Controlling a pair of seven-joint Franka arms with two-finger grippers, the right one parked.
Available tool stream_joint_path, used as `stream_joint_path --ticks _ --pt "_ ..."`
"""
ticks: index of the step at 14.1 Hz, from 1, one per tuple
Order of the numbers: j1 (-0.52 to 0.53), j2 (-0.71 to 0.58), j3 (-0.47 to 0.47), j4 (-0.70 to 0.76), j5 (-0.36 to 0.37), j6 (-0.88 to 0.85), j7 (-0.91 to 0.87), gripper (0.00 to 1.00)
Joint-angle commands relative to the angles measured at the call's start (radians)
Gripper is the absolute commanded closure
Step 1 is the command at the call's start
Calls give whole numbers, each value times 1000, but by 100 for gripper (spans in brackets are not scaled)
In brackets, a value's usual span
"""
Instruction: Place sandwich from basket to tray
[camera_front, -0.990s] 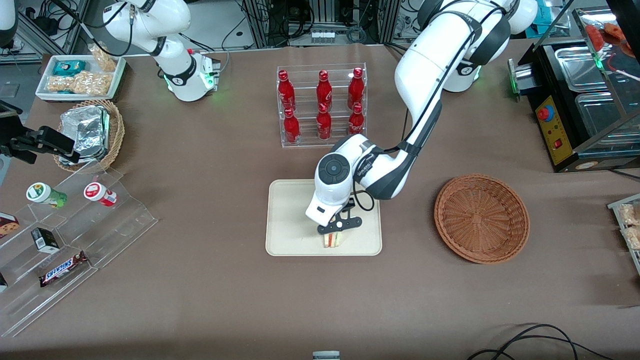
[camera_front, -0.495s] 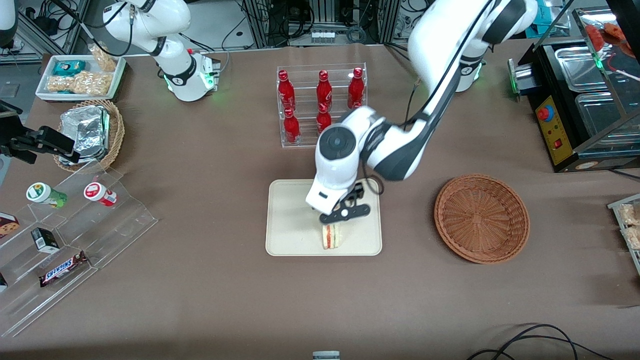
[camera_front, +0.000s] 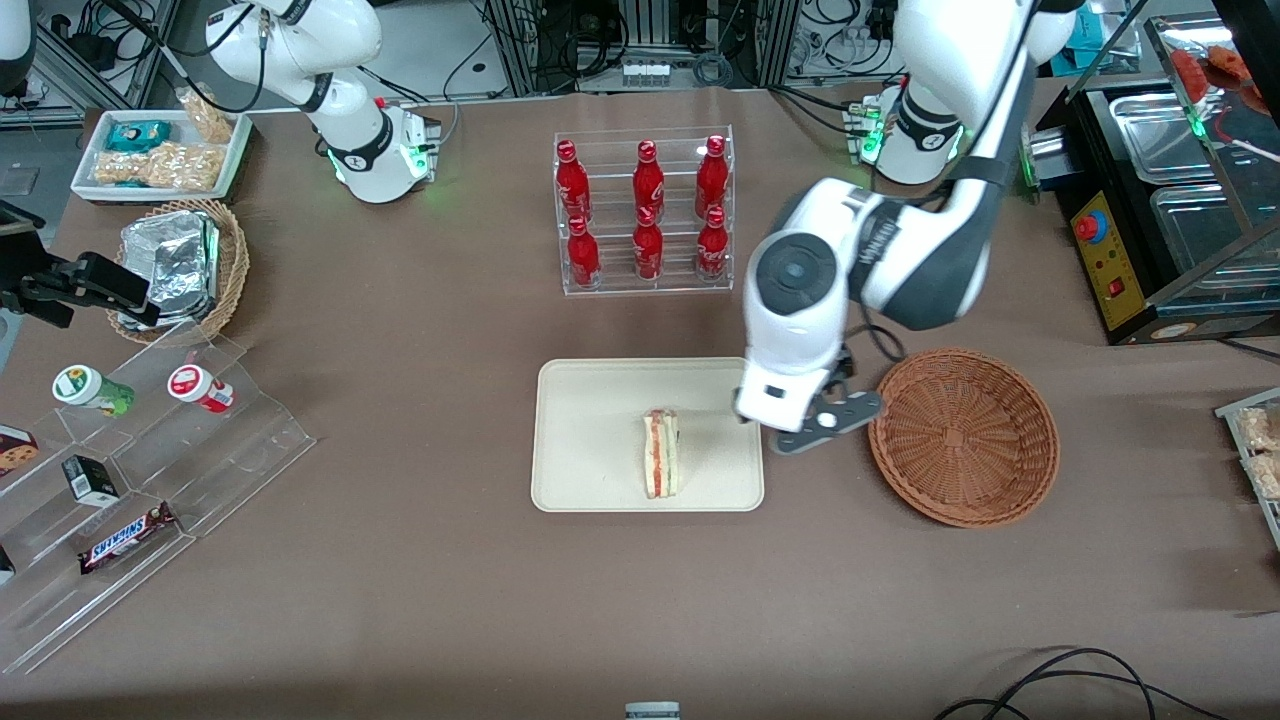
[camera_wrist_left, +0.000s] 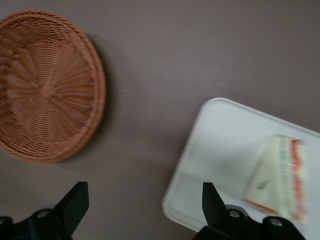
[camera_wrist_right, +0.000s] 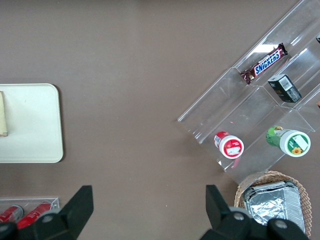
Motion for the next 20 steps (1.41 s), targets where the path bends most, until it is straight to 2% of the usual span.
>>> stream_joint_path --ticks 1,4,7,9,11,12,14,16,20 --pt "-8 -137 100 -185 -46 35 183 0" --pt "-10 -216 220 -219 -98 -40 423 0" --pt "-10 -309 303 -206 -101 -178 599 0" --pt "-10 -392 317 -203 -87 -238 646 0" --pt "8 -409 316 -173 -84 -273 646 0" --pt "82 -405 293 -167 -87 -273 646 0" --pt "201 -398 166 -163 -86 -270 646 0" --pt "353 -400 0 -163 -84 -269 647 0" --pt "571 -411 -190 -159 -86 -267 690 0"
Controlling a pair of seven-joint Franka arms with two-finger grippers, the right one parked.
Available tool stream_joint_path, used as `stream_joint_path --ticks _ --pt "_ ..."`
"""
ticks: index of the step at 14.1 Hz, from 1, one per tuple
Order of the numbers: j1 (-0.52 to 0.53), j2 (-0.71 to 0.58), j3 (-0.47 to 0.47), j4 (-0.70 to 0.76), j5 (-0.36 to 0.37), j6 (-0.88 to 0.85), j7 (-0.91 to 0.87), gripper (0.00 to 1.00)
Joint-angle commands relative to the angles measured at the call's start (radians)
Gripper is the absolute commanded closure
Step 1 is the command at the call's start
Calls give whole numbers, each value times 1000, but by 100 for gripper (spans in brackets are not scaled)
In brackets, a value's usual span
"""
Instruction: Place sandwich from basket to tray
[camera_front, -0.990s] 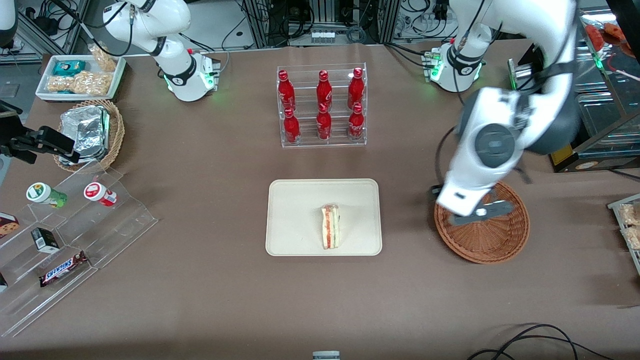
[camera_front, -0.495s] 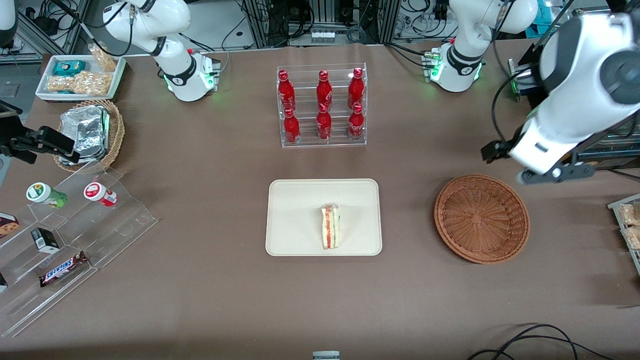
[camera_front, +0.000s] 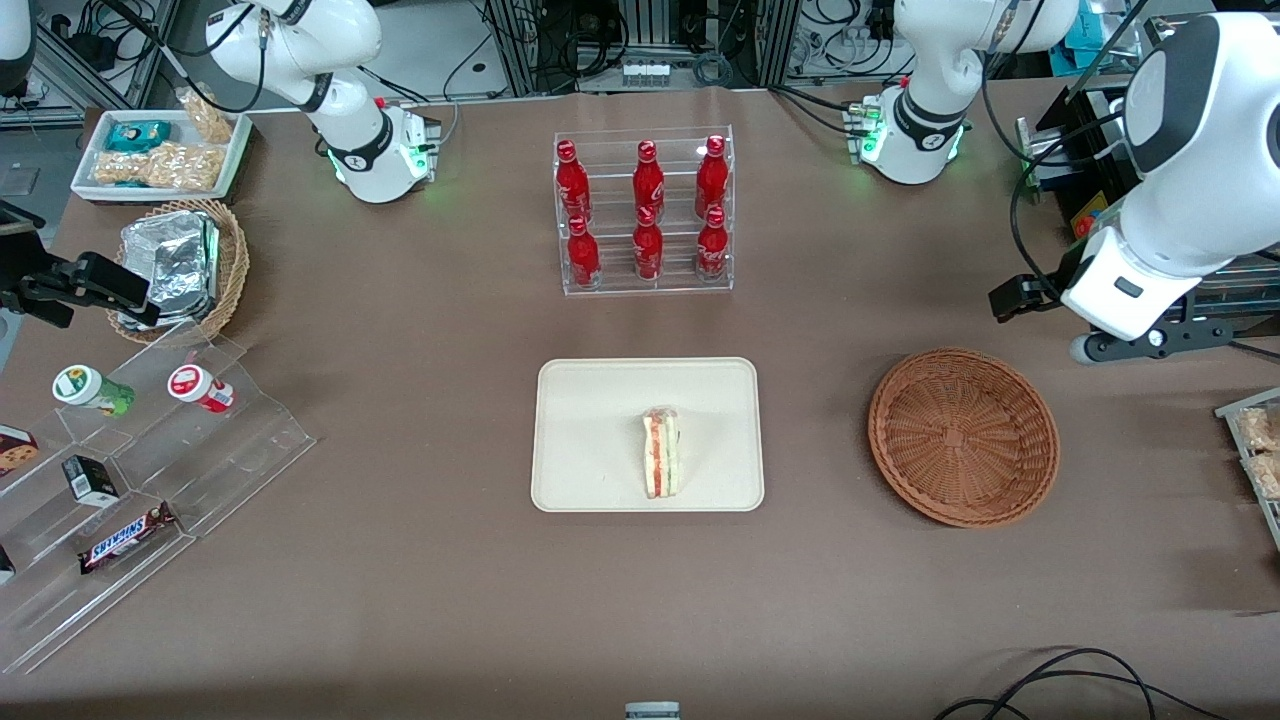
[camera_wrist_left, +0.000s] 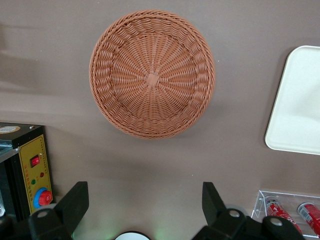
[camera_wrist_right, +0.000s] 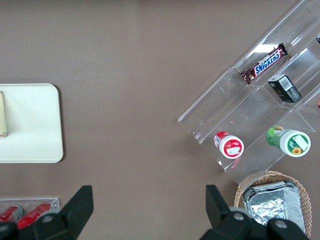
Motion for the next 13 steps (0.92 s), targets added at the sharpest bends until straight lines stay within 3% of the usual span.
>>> stream_joint_path --ticks 1,10,13 --pt "137 -7 -115 25 4 -12 75 0" --pt "171 -10 -113 104 8 -11 118 0" --pt "125 -6 -37 121 2 -4 119 0"
